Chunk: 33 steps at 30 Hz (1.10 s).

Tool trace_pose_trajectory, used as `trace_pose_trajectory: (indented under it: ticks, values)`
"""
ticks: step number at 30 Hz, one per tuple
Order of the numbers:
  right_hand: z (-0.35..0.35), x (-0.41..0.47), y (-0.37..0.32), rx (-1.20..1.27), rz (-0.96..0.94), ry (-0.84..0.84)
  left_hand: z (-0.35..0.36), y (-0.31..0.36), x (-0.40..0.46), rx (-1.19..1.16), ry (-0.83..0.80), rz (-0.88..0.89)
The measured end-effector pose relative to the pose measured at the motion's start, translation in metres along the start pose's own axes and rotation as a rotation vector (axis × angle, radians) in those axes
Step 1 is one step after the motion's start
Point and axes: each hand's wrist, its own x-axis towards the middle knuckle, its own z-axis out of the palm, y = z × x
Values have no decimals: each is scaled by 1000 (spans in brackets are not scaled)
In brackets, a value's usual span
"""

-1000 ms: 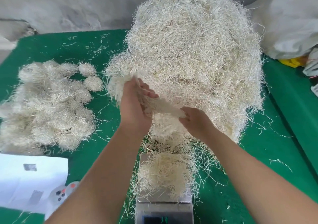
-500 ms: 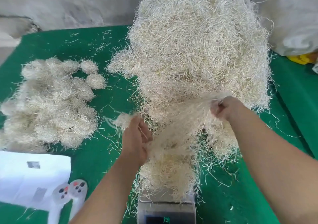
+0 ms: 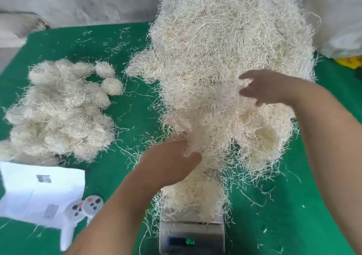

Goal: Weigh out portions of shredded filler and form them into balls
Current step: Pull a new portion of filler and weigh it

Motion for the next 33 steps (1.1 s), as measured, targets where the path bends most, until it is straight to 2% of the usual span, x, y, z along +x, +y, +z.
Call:
trace_pose_trajectory:
  ticks: [3,4,5,7,9,10,15,17,20,22,24,26,29,31,33]
  values:
    - [-19,-21,2,-103,61,338,-8,8,-6,7,99,78]
    - [-16,-32,-1,-106,16,408,-9,10,-7,-15,146,122]
    - [-7,-46,-8,-59,-99,396,-10,14,-7,-40,173,163]
    - [21,-76,-32,99,-351,115,-12,19,-3,-138,198,252]
    - [53,-96,-48,199,-459,-184,-13,21,1,-297,155,318]
    - [68,-99,-48,272,-475,-226,-13,19,2,-366,134,346]
    - [105,-102,-18,612,-317,108,3,-12,-5,-646,143,252]
    - [115,-105,-6,791,-247,145,16,-28,-9,-647,164,207]
    - [133,-108,7,977,-97,108,38,-48,-12,-658,186,112]
    - [152,-110,13,886,-18,47,53,-58,-16,-700,150,62]
    - [172,-116,17,631,-7,-56,67,-67,-21,-648,50,52]
    - [184,-123,23,360,-2,-230,78,-73,-28,-516,-16,20]
    - [171,-135,34,227,20,-396,83,-78,-38,-483,83,-44]
    - [160,-139,39,306,6,-344,84,-79,-41,-523,210,-75]
    - [157,-137,32,418,-20,-190,83,-77,-39,-543,291,-79]
